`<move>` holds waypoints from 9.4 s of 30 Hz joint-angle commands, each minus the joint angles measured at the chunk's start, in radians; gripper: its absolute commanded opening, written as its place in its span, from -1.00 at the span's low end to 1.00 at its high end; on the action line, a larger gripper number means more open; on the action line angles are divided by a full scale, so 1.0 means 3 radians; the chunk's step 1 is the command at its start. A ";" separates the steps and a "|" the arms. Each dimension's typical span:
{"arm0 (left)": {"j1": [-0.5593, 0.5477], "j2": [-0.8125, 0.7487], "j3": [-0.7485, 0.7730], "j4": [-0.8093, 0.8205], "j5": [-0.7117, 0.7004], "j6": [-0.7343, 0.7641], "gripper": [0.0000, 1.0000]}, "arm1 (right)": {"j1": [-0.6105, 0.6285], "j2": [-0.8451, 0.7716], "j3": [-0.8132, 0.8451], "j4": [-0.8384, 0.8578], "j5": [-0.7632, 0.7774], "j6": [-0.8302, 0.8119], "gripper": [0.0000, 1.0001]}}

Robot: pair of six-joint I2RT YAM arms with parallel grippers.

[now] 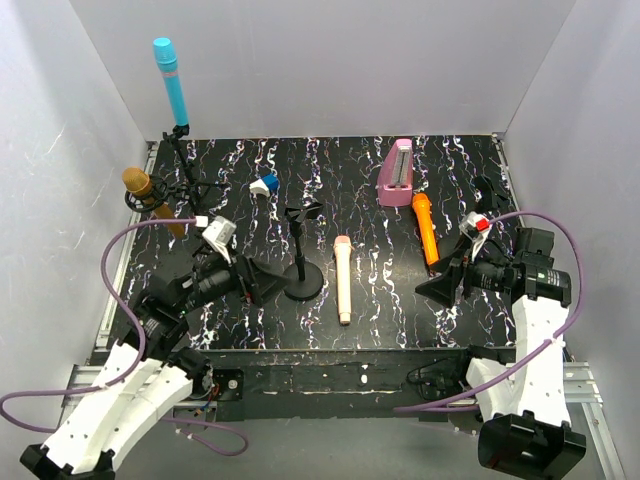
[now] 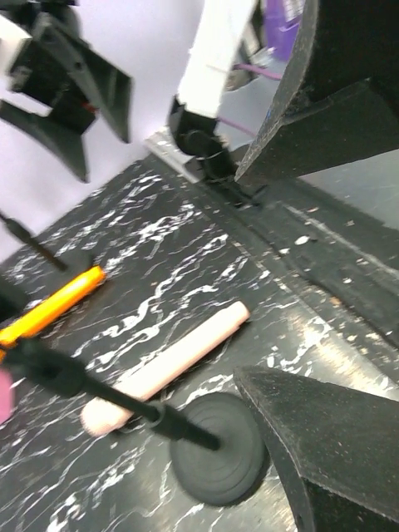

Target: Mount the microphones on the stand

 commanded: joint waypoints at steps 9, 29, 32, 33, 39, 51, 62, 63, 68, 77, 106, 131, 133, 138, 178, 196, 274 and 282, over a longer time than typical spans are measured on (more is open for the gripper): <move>-0.2106 0.1103 0.0642 -0.0588 -0.1390 0.0275 0.77 | 0.0016 -0.0081 -0.0193 0.0528 -0.0174 0.0149 0.79; -0.2499 0.4055 0.1966 -0.0623 -0.3347 -0.0701 0.79 | 0.0011 -0.0270 -0.0643 0.1367 -0.0123 0.0819 0.80; -0.2340 0.4326 0.2130 -0.0843 -0.3317 -0.0824 0.76 | 0.0011 -0.0281 -0.0653 0.1387 -0.0108 0.0819 0.80; -0.2299 0.4393 0.2156 -0.0884 -0.3306 -0.0844 0.76 | 0.0011 -0.0286 -0.0658 0.1382 -0.0103 0.0819 0.80; -0.2176 0.4592 0.2182 -0.0915 -0.3255 -0.0870 0.66 | 0.0000 -0.0265 -0.0658 0.1397 -0.0113 0.0819 0.80; -0.2069 0.4833 0.2274 -0.0910 -0.2995 -0.0850 -0.56 | -0.0010 -0.0245 -0.0648 0.1377 -0.0128 0.0819 0.80; -0.2059 0.3893 0.2075 0.0295 -0.2509 -0.0124 -1.00 | -0.0015 -0.0275 -0.0566 0.1122 -0.0220 0.0604 0.81; -0.2059 0.3801 0.2059 0.0398 -0.2478 -0.0088 -1.00 | -0.0015 -0.0265 -0.0531 0.1086 -0.0230 0.0589 0.81; -0.2059 0.3468 0.1957 0.0899 -0.2391 0.0050 -1.00 | -0.0015 -0.0133 -0.0133 0.0647 -0.0383 0.0421 0.80; -0.2053 0.3273 0.1941 0.1973 -0.2427 -0.0006 -1.00 | 0.0102 0.0338 0.0727 0.0098 -0.0808 0.0736 0.78; -0.2151 0.3708 0.2279 0.2653 -0.2253 -0.0543 -1.00 | 0.0685 0.0680 0.0411 0.2737 -0.0118 0.3800 0.06; -0.1512 0.3284 0.2386 0.1851 -0.1128 -0.0839 0.93 | 0.0757 0.0532 0.0497 0.1961 -0.0583 0.2425 -0.97; -0.1501 0.3314 0.2432 0.1815 -0.1057 -0.0839 0.83 | 0.0757 0.0538 0.0513 0.1879 -0.0578 0.2343 -0.97; -0.1491 0.3437 0.2560 0.1759 -0.0888 -0.0855 0.64 | 0.0772 0.0543 0.0569 0.1679 -0.0527 0.2154 -0.97; -0.1481 0.3273 0.1957 0.2894 -0.1281 -0.0921 -1.00 | 0.0957 0.0895 0.0641 0.2441 -0.0598 0.3048 -0.49; -0.1179 0.2256 0.2753 -0.0242 -0.0632 0.0820 0.97 | 0.0967 0.1253 0.1449 0.0901 -0.0333 0.0656 -0.97; -0.1169 0.2680 0.1604 0.2888 -0.0279 -0.0031 0.42 | 0.1984 0.1693 0.0661 0.6782 -0.0179 0.5503 -0.97; -0.1189 0.2778 0.1640 0.3047 -0.0284 -0.0057 -0.79 | 0.1984 0.1571 0.0549 0.6624 -0.0159 0.5360 -0.97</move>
